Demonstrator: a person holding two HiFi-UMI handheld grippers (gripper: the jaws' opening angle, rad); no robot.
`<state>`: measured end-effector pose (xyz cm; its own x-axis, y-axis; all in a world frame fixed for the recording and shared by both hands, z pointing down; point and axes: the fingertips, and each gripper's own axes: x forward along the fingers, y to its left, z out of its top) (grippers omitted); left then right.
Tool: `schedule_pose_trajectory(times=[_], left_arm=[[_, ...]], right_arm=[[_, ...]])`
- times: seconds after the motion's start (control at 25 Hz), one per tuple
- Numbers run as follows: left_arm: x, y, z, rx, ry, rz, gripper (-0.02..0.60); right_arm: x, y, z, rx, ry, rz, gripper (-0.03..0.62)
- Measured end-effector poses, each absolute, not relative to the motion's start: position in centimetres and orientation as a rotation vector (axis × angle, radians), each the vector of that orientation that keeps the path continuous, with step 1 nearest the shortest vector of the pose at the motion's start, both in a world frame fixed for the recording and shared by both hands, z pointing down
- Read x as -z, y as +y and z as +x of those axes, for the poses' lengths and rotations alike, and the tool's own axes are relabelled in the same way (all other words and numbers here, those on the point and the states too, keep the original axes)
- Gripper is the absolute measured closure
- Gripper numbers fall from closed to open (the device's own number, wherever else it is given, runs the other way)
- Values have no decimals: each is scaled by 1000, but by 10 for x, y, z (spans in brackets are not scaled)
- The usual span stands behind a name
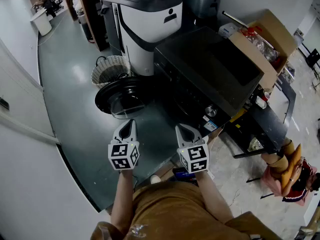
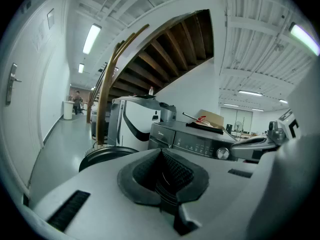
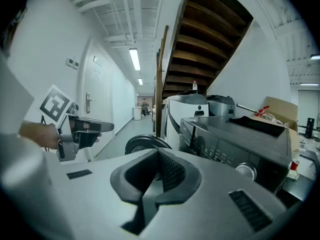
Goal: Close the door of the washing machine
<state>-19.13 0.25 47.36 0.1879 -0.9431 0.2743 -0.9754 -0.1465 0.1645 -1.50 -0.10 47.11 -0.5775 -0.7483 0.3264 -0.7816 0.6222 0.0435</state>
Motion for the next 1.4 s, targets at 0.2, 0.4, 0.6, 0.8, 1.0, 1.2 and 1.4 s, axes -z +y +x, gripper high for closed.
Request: schedule_pose_trajectory(times=[0.2, 0.4, 0.6, 0.8, 1.0, 1.2, 1.4], left_arm=[[-474, 2, -193, -149, -1815, 2169, 555], [-476, 2, -192, -144, -1801, 2173, 555], [-475, -2, -198, -95, -1820, 2159, 554], [-482, -18, -203, -71, -1828, 2121, 488], [-494, -42, -199, -83, -1814, 2094, 433], [-511, -60, -200, -132, -1830, 2058, 404], [-522, -78, -218, -148, -1864, 2015, 397]], right_arm=[[-469, -1, -16, -151, -2533, 1243, 583], [-467, 3, -14, -147, -2522, 1261, 583], [-469, 2, -10, -154, -2516, 1266, 583], [-474, -9, -11, -136, -2503, 1217, 582], [-479, -25, -13, -138, -2519, 1164, 582], [-487, -40, -8, -172, -2518, 1132, 582], [-496, -55, -9, -205, -2536, 1094, 582]])
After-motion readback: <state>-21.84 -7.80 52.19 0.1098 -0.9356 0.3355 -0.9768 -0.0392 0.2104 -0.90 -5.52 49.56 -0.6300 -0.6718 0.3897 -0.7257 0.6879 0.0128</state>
